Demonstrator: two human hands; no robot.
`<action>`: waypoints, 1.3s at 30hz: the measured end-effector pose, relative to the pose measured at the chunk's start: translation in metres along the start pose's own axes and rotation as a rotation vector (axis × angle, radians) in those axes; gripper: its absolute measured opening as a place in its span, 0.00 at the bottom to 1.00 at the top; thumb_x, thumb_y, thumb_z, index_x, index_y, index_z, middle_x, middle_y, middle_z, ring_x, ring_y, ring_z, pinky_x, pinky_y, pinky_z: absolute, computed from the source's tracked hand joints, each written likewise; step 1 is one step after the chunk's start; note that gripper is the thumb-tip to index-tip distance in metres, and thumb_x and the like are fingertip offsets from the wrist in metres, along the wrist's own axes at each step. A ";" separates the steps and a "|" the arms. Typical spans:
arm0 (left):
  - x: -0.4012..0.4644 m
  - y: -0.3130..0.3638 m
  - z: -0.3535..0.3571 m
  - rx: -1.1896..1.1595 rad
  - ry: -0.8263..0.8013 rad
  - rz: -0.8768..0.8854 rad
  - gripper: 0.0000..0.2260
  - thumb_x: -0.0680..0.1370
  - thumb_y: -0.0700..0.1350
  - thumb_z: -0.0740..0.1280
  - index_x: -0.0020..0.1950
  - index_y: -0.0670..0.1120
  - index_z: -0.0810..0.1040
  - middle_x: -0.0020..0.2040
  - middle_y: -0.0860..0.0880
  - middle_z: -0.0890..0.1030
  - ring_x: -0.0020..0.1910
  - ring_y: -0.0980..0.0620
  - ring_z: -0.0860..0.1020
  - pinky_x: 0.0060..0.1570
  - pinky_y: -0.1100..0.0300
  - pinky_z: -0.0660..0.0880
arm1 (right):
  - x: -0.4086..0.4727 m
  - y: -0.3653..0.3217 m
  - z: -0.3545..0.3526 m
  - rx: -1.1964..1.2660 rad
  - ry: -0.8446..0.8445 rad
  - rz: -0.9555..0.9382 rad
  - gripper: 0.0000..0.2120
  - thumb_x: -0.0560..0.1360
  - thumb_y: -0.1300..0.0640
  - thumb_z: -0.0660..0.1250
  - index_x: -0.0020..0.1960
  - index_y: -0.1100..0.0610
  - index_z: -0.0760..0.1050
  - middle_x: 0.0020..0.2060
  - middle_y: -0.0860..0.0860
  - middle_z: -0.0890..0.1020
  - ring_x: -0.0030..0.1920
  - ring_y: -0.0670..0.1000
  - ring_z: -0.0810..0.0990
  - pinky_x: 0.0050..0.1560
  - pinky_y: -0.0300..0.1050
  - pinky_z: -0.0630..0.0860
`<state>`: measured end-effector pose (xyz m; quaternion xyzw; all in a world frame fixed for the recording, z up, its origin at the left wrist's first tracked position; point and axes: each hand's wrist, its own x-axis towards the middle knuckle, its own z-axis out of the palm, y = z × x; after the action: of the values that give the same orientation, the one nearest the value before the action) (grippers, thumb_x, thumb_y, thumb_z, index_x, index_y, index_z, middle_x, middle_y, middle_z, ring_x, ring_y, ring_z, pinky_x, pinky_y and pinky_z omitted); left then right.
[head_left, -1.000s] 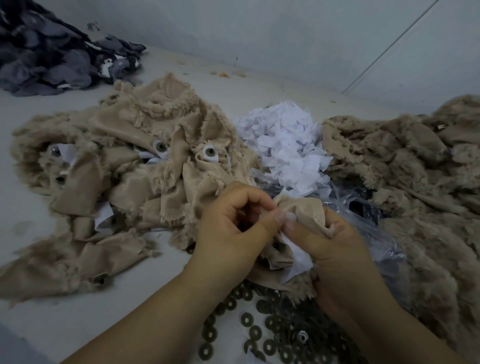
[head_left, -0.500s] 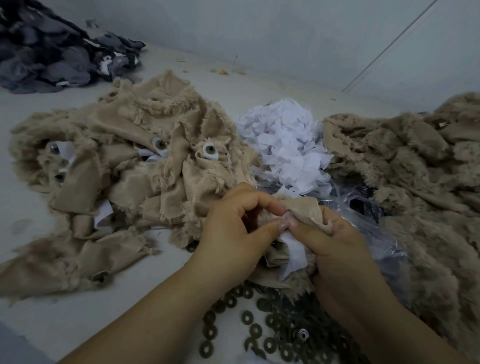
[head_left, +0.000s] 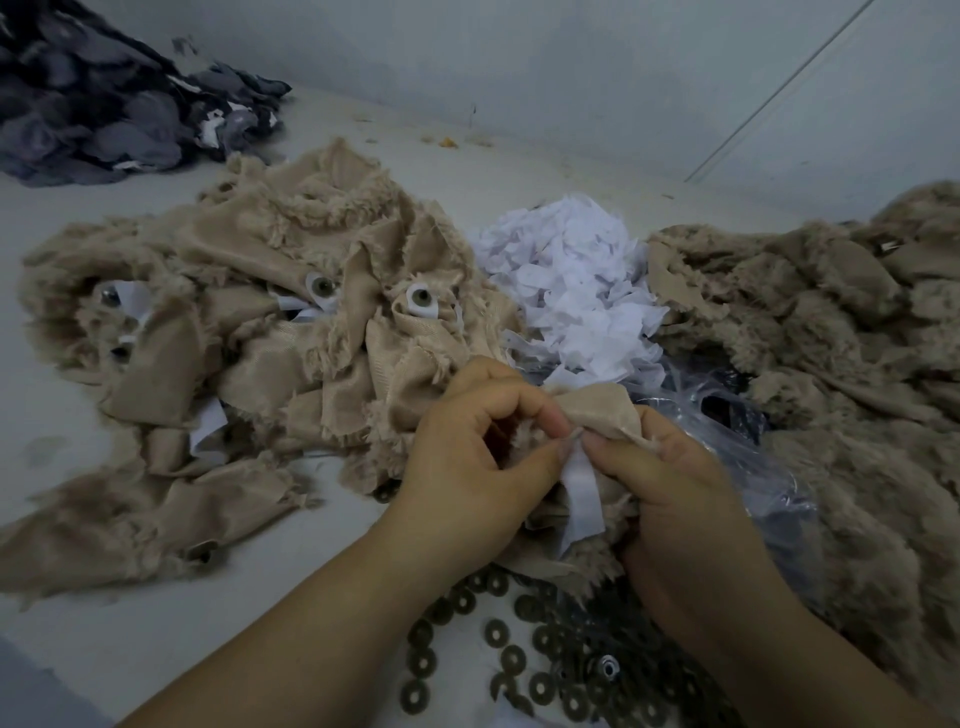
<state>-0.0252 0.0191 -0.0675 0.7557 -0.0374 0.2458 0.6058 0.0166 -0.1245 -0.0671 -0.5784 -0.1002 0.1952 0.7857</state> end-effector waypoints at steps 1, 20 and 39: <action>-0.001 0.000 0.000 -0.013 0.019 0.005 0.09 0.71 0.35 0.75 0.39 0.48 0.81 0.43 0.50 0.76 0.40 0.52 0.76 0.42 0.58 0.76 | 0.001 0.000 0.000 0.030 0.013 0.019 0.15 0.69 0.56 0.69 0.55 0.58 0.81 0.50 0.61 0.85 0.49 0.61 0.85 0.48 0.54 0.84; 0.001 -0.010 0.001 -0.136 0.153 -0.253 0.09 0.72 0.36 0.75 0.40 0.51 0.83 0.35 0.53 0.83 0.34 0.56 0.80 0.34 0.67 0.76 | -0.003 -0.002 0.004 0.092 0.132 0.075 0.10 0.80 0.64 0.61 0.59 0.61 0.79 0.50 0.61 0.86 0.50 0.62 0.86 0.48 0.56 0.84; 0.005 -0.015 -0.007 -0.399 0.186 -0.289 0.03 0.65 0.46 0.74 0.38 0.49 0.85 0.36 0.48 0.84 0.36 0.53 0.82 0.38 0.63 0.79 | 0.022 -0.013 -0.033 -1.688 -0.063 -0.191 0.17 0.74 0.58 0.66 0.31 0.51 0.63 0.30 0.45 0.66 0.32 0.48 0.67 0.29 0.40 0.59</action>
<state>-0.0174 0.0305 -0.0779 0.5928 0.0789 0.2132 0.7726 0.0512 -0.1476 -0.0665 -0.9540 -0.2824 0.0040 0.1006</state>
